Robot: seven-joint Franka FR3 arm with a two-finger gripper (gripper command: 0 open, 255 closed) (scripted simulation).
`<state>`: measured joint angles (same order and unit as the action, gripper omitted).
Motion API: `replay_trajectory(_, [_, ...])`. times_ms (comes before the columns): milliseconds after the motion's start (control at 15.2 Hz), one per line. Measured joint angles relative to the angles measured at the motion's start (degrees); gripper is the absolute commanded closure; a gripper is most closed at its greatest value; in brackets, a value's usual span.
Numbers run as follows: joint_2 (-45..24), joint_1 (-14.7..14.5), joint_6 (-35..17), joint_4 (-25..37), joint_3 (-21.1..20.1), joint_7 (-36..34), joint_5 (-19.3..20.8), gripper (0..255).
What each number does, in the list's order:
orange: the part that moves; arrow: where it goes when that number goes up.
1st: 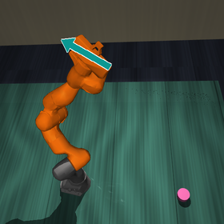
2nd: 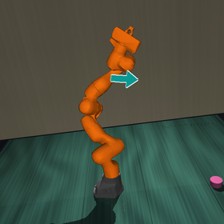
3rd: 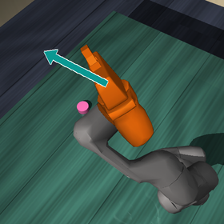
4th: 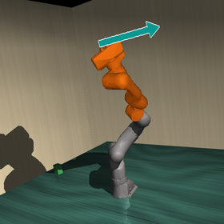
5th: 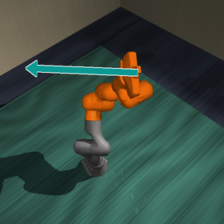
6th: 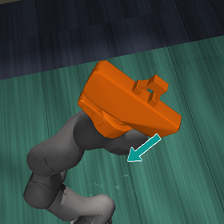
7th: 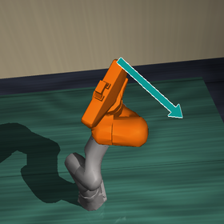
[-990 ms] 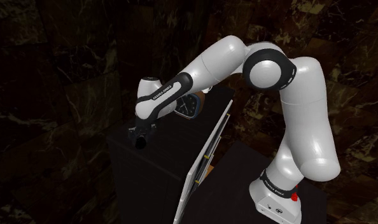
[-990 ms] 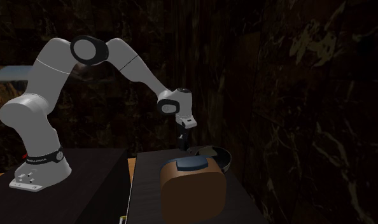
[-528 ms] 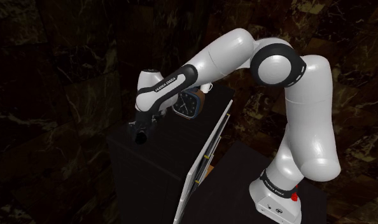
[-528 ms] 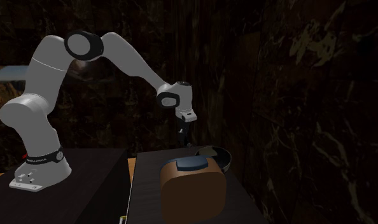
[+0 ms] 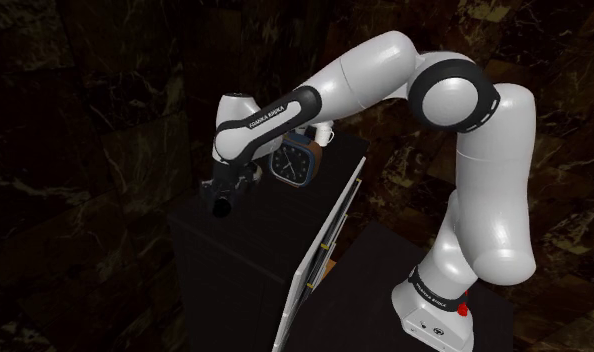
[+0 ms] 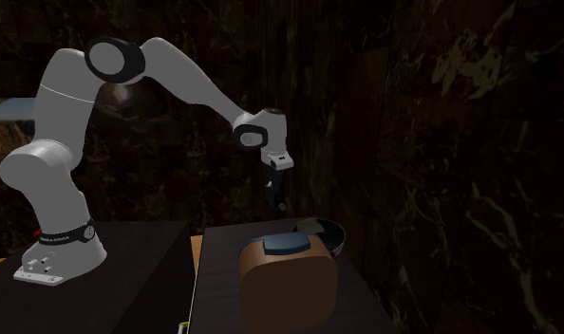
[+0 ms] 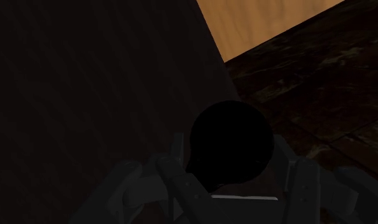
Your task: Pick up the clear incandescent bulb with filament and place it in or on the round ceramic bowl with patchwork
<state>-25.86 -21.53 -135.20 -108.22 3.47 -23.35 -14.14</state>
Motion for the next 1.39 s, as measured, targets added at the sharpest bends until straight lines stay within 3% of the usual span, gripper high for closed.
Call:
replay_trajectory(1122, [7.07,-0.35,10.3,3.4,0.92,-2.48,2.12,255])
replay_trajectory(1386, [5.49,2.31,13.03,7.13,2.06,0.89,1.75,255])
